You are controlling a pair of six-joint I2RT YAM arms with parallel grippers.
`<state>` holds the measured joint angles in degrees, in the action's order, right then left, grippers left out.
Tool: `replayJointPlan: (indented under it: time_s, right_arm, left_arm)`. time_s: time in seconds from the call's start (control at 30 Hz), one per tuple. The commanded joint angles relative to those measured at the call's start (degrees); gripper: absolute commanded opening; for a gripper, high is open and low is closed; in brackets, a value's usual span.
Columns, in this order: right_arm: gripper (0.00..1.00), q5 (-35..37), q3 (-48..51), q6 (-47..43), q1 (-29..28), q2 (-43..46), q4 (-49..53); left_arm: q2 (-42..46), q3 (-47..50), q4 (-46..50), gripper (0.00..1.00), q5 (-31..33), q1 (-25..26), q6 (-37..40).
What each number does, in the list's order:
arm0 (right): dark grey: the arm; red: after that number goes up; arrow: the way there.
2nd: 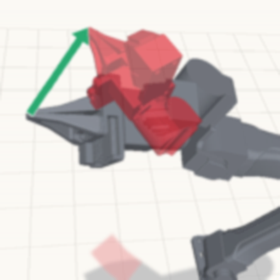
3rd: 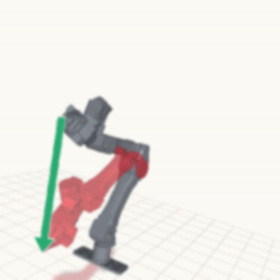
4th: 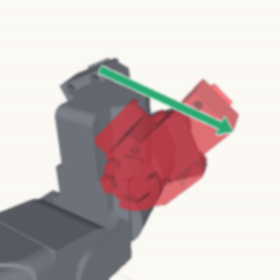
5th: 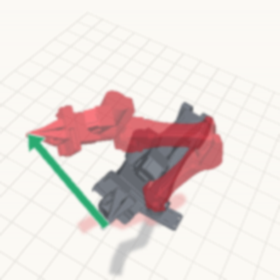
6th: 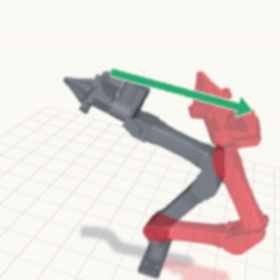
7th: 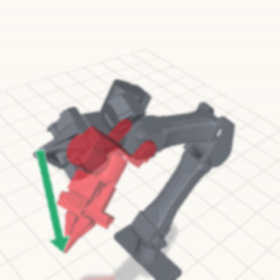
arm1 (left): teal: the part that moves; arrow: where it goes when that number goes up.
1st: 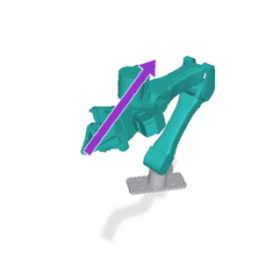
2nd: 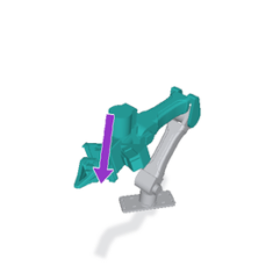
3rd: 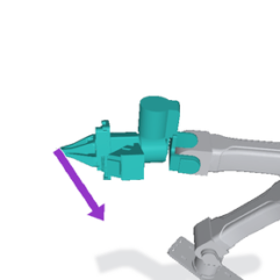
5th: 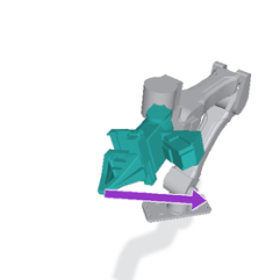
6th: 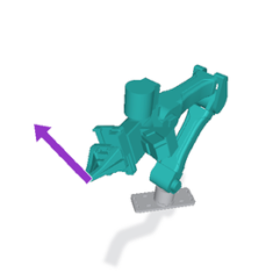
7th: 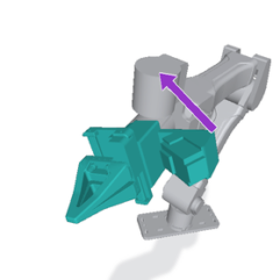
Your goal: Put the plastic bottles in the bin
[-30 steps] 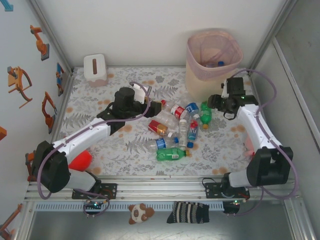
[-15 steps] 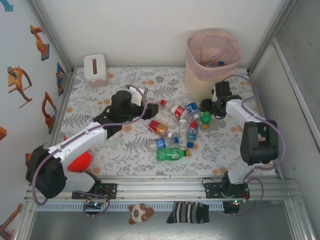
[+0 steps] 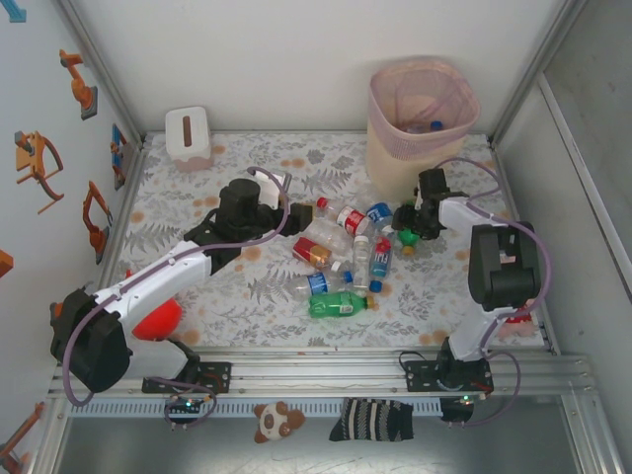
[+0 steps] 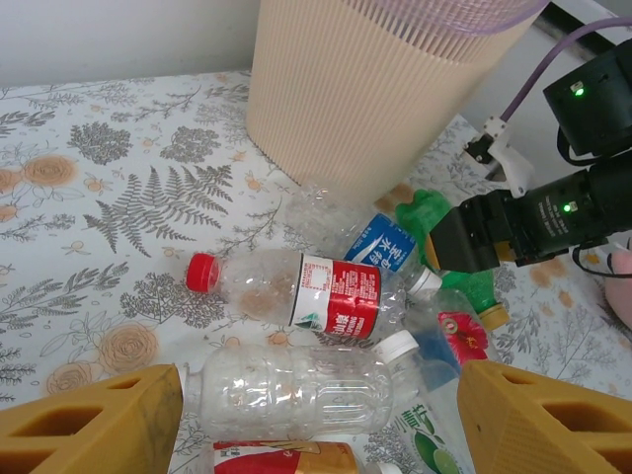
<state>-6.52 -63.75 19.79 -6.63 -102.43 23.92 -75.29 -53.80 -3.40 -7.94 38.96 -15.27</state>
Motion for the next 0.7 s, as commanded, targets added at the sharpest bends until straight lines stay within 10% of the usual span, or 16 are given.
replayJointPlan:
  time_s: [0.0, 0.67]
  right_arm:
    - [0.67, 0.4, 0.9, 0.7, -0.4, -0.2, -1.1]
    - [0.62, 4.9, 1.0, -1.3, -0.4, 12.7, 8.1]
  left_arm:
    - [0.6, 0.8, -0.5, 0.73, 0.1, -0.2, -1.0]
    - [0.7, 1.5, -2.0, 0.74, 0.6, -0.3, -1.7]
